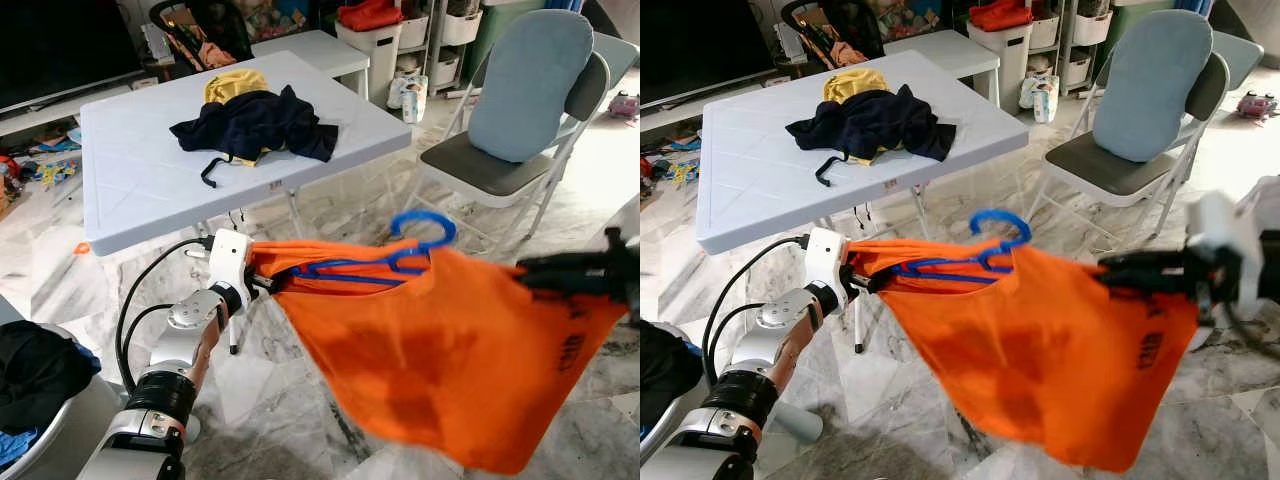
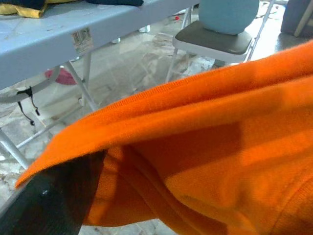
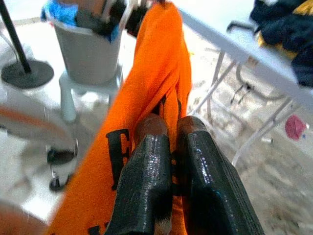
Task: Hang hanger
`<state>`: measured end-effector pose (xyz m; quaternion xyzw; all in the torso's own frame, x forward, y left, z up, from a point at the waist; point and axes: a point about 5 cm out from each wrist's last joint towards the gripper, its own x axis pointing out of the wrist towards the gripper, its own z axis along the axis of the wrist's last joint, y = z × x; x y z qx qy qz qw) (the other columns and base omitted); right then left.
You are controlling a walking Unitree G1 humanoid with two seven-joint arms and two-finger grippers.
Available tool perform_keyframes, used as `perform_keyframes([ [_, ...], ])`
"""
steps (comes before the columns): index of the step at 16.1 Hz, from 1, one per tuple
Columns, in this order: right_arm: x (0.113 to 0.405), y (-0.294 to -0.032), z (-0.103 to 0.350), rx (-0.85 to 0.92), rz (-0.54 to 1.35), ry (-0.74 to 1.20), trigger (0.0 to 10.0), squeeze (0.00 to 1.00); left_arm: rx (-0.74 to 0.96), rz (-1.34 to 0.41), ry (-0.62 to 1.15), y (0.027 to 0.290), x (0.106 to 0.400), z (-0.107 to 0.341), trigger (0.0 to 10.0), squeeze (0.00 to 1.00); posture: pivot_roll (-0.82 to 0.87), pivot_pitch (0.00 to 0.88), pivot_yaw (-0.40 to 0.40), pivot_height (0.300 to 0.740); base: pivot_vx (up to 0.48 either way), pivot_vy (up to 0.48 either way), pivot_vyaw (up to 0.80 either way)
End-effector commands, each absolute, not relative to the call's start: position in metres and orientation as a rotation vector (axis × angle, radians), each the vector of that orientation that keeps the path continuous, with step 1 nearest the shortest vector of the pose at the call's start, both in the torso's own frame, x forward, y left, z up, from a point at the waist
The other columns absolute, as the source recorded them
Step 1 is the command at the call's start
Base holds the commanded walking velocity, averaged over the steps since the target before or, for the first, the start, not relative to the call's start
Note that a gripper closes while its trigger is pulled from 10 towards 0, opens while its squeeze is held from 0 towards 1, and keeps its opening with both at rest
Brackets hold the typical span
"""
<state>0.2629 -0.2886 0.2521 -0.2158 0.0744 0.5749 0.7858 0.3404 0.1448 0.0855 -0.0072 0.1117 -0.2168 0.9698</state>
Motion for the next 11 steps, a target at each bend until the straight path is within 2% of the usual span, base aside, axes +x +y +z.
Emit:
perform_keyframes([
  [1,0.257,-0.294,0.287,-0.465,1.239,0.01,10.0,0.0,-0.03,-0.302,0.318,0.18,0.334,0.07,10.0,0.0,-0.17,0.0,0.111,0.74,0.0,0.0,0.0],
  [4,0.255,-0.286,0.305,-0.358,1.287,-0.096,10.0,0.0,-0.092,-0.352,0.358,0.174,0.329,0.063,10.0,0.0,-0.17,0.0,0.111,0.74,0.0,0.0,0.0],
  [7,0.259,-0.287,0.278,-0.454,1.268,0.051,10.0,0.0,-0.111,-0.4,0.342,0.17,0.329,0.068,10.0,0.0,-0.17,0.0,0.106,0.74,0.0,0.0,0.0],
  [11,0.261,-0.273,0.246,-0.407,1.288,0.13,10.0,0.0,-0.125,-0.422,0.289,0.161,0.335,0.081,10.0,0.0,-0.15,0.0,0.1,0.74,0.0,0.0,0.0],
])
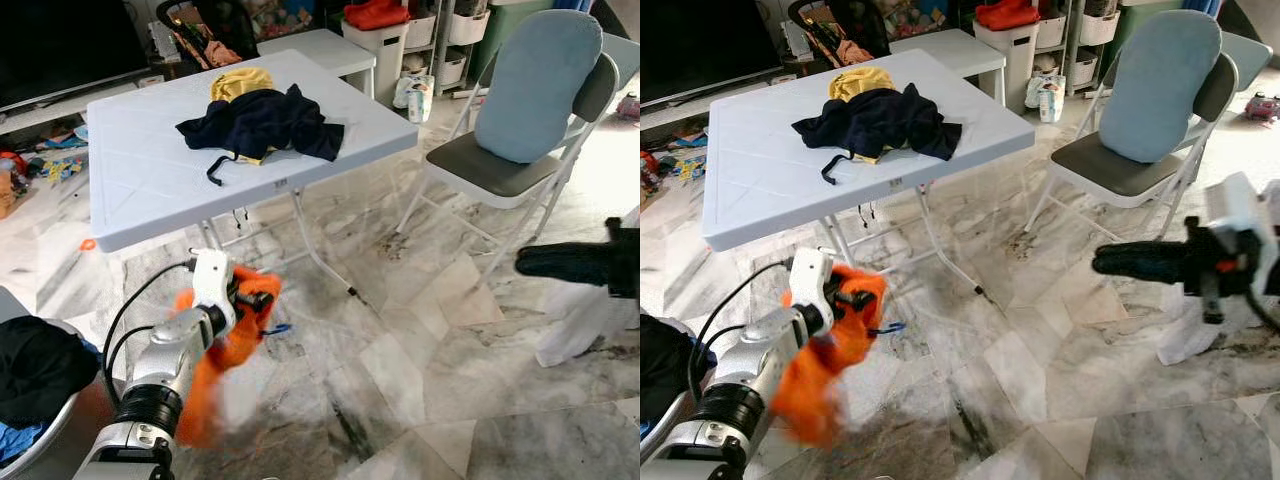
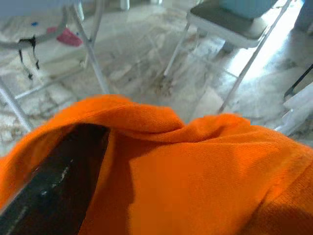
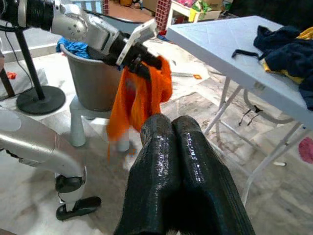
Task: Hang hanger
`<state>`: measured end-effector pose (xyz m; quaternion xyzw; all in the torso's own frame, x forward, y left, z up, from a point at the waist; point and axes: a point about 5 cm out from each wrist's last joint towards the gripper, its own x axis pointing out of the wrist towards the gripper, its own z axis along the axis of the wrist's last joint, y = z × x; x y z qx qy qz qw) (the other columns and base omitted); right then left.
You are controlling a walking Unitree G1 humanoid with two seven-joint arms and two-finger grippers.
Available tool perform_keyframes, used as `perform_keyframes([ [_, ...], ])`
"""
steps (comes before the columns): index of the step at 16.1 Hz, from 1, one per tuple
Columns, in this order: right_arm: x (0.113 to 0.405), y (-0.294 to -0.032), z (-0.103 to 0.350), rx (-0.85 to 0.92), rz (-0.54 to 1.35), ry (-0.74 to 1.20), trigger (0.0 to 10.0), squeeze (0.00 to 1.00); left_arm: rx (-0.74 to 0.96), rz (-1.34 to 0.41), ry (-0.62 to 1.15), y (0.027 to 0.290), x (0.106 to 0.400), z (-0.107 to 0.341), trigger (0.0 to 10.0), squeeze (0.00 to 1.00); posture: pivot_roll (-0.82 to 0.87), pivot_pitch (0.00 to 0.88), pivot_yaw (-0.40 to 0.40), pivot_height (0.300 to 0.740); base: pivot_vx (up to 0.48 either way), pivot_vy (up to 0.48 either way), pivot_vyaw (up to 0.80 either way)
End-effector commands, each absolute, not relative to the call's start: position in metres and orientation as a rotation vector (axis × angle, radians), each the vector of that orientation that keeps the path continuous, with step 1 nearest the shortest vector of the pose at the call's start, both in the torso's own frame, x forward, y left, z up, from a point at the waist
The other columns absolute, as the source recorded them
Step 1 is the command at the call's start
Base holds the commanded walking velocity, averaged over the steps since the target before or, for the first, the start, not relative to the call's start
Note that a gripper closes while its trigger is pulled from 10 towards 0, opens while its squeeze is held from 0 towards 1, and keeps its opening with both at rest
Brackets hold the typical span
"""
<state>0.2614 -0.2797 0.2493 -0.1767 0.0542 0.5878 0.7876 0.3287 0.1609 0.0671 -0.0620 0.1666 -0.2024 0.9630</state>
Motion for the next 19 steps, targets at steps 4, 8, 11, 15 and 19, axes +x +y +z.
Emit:
perform_keyframes([
  [4,0.269,-0.262,0.221,-0.392,1.262,0.163,10.0,0.0,-0.112,-0.451,0.256,0.156,0.339,0.09,10.0,0.0,-0.15,0.0,0.101,0.74,0.0,0.0,0.0],
  [8,0.298,-0.239,0.184,-0.394,1.017,0.126,10.0,0.0,-0.108,-0.483,0.096,0.15,0.348,0.123,10.0,0.0,-0.13,0.0,0.098,0.74,0.0,0.0,0.0],
  [11,0.325,-0.227,0.162,-0.32,0.724,0.056,10.0,0.0,-0.093,-0.406,-0.006,0.157,0.36,0.149,10.0,0.0,-0.12,0.0,0.092,0.74,0.0,0.0,0.0],
  [15,0.341,-0.205,0.158,-0.185,0.632,-0.036,10.0,0.0,-0.089,-0.343,-0.067,0.157,0.372,0.171,10.0,0.0,-0.11,0.0,0.086,0.74,0.0,0.0,0.0],
  [19,0.34,-0.186,0.149,-0.004,0.759,0.008,10.0,1.0,-0.096,-0.298,-0.139,0.158,0.386,0.195,10.0,0.0,-0.1,0.0,0.081,0.74,0.0,0.0,0.0],
])
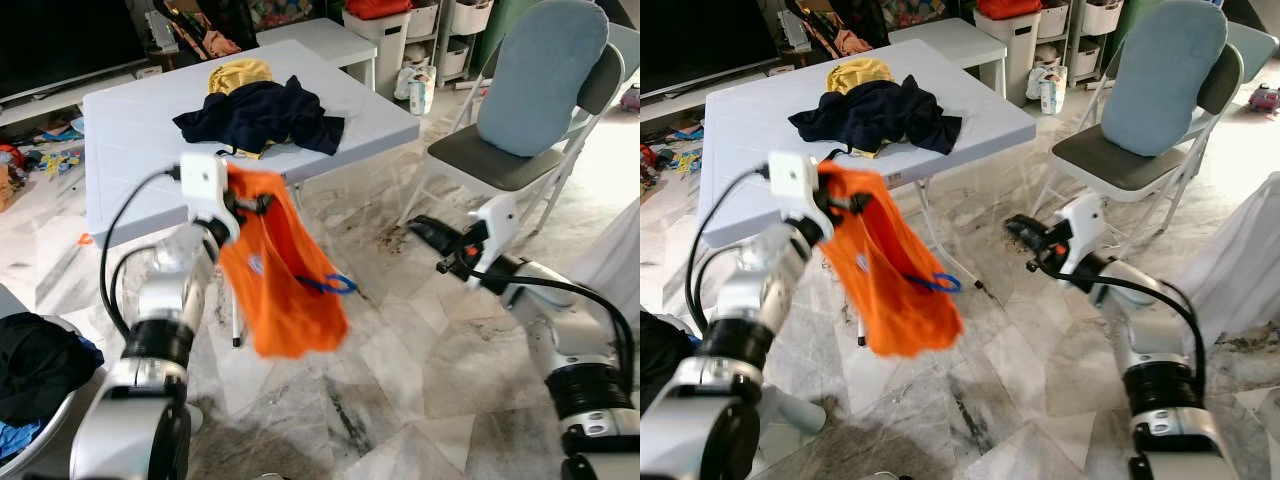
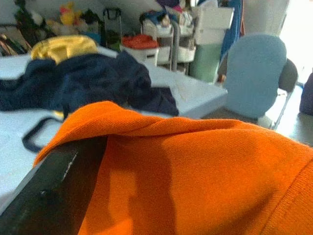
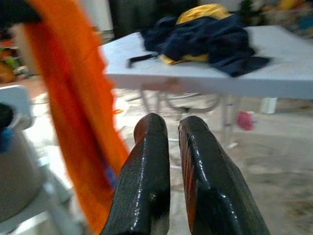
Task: Hang hanger
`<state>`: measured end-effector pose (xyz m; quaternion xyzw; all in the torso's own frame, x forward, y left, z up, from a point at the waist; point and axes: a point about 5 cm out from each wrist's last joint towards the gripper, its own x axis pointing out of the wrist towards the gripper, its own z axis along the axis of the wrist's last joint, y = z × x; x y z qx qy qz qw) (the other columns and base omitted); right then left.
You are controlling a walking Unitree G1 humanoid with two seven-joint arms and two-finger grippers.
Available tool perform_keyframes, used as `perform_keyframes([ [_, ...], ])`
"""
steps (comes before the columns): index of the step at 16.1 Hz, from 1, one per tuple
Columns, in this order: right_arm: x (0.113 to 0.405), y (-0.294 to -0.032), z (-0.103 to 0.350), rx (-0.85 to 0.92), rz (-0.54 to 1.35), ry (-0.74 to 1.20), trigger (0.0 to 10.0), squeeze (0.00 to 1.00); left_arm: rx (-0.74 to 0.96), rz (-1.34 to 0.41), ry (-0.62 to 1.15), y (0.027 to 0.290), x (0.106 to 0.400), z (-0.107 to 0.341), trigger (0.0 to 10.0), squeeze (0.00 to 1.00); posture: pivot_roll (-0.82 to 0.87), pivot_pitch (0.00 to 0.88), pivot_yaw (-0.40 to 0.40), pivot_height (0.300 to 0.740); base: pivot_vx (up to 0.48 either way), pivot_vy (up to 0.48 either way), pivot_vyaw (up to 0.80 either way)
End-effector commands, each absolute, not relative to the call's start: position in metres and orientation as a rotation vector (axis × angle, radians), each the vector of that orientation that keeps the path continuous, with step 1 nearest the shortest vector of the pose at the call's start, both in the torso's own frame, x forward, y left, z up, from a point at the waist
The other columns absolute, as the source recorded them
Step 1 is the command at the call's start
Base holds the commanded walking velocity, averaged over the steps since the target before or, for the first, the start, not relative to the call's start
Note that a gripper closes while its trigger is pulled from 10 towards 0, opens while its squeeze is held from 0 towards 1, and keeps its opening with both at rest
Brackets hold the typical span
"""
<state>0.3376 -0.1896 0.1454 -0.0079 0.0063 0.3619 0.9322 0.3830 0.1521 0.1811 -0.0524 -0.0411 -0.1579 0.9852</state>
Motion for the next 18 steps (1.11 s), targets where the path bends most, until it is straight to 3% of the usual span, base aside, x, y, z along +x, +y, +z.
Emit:
perform_keyframes([
  [1,0.337,-0.184,0.143,-0.01,0.785,0.041,10.0,1.0,-0.095,-0.299,-0.149,0.158,0.387,0.2,10.0,0.0,-0.1,0.0,0.08,0.74,0.0,0.0,0.0],
  [5,0.321,-0.186,0.106,-0.119,0.914,0.219,10.0,1.0,-0.079,-0.332,-0.195,0.157,0.392,0.217,10.0,0.0,-0.09,0.0,0.084,0.74,0.0,0.0,0.0],
  [8,0.317,-0.188,0.099,-0.083,0.936,0.245,10.0,1.0,-0.061,-0.343,-0.208,0.158,0.393,0.222,10.0,0.0,-0.09,0.0,0.088,0.74,0.0,0.0,0.0],
  [18,0.32,-0.132,0.095,0.009,1.044,0.17,10.0,1.0,-0.102,-0.445,-0.24,0.128,0.391,0.228,10.0,0.0,-0.07,0.0,0.086,0.74,0.0,0.0,0.0],
])
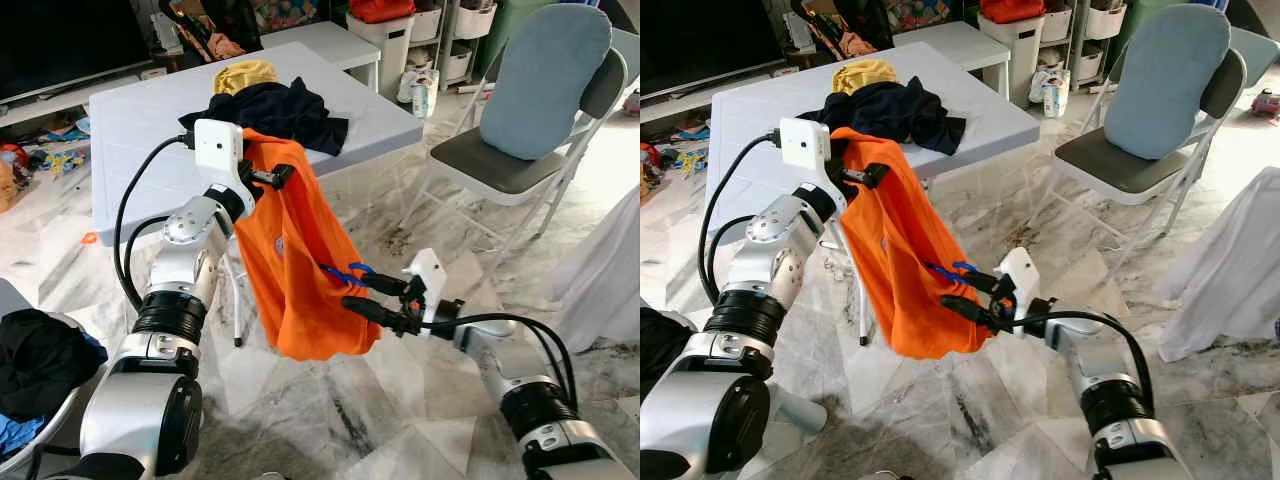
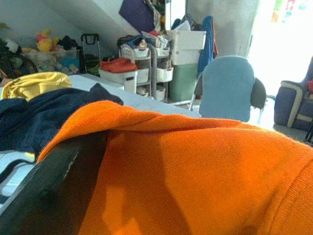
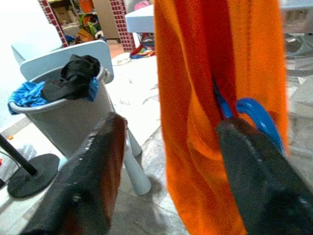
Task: Hang hanger
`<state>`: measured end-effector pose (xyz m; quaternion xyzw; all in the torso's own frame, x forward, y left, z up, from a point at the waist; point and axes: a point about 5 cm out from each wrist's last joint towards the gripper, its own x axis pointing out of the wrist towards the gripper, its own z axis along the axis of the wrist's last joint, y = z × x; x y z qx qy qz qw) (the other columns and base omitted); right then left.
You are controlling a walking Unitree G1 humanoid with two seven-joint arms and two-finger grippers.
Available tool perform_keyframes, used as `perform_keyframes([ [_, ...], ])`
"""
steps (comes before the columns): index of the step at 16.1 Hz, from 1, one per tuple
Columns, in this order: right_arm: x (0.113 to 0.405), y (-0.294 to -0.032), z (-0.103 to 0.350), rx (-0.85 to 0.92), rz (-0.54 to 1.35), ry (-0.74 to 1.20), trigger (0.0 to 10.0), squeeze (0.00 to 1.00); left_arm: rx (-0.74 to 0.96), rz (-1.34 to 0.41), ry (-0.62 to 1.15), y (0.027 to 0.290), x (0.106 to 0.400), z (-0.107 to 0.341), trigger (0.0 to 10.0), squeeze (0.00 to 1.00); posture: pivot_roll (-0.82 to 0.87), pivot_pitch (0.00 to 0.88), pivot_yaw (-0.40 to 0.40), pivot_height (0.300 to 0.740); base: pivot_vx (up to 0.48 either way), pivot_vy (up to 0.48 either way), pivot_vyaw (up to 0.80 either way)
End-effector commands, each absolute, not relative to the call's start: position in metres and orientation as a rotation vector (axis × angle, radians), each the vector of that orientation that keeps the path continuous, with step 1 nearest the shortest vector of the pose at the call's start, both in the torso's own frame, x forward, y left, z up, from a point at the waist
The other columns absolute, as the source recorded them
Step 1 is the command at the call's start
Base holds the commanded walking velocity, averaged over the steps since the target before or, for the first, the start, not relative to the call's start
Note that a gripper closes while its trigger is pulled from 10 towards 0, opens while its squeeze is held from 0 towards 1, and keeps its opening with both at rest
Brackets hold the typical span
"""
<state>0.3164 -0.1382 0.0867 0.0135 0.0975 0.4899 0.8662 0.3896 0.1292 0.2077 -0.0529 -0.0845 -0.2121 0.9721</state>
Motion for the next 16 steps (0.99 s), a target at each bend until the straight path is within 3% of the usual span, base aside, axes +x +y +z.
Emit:
perform_keyframes([
  [1,0.32,-0.128,0.096,0.024,1.066,0.167,10.0,1.0,-0.104,-0.445,-0.245,0.126,0.391,0.23,10.0,0.0,-0.07,0.0,0.085,0.74,0.0,0.0,0.0],
  [5,0.327,-0.125,0.101,0.028,1.024,0.13,10.0,1.0,-0.132,-0.422,-0.261,0.125,0.393,0.233,10.0,0.0,-0.07,0.0,0.086,0.74,0.0,0.0,0.0],
  [9,0.348,-0.126,0.121,0.035,0.828,0.01,10.0,1.0,-0.112,-0.383,-0.324,0.129,0.396,0.247,10.0,0.0,-0.06,0.0,0.086,0.74,0.0,0.0,0.0],
  [16,0.353,-0.138,0.118,-0.057,0.766,0.017,10.0,1.0,-0.102,-0.356,-0.388,0.133,0.395,0.256,10.0,0.0,-0.06,0.0,0.081,0.74,0.0,0.0,0.0],
])
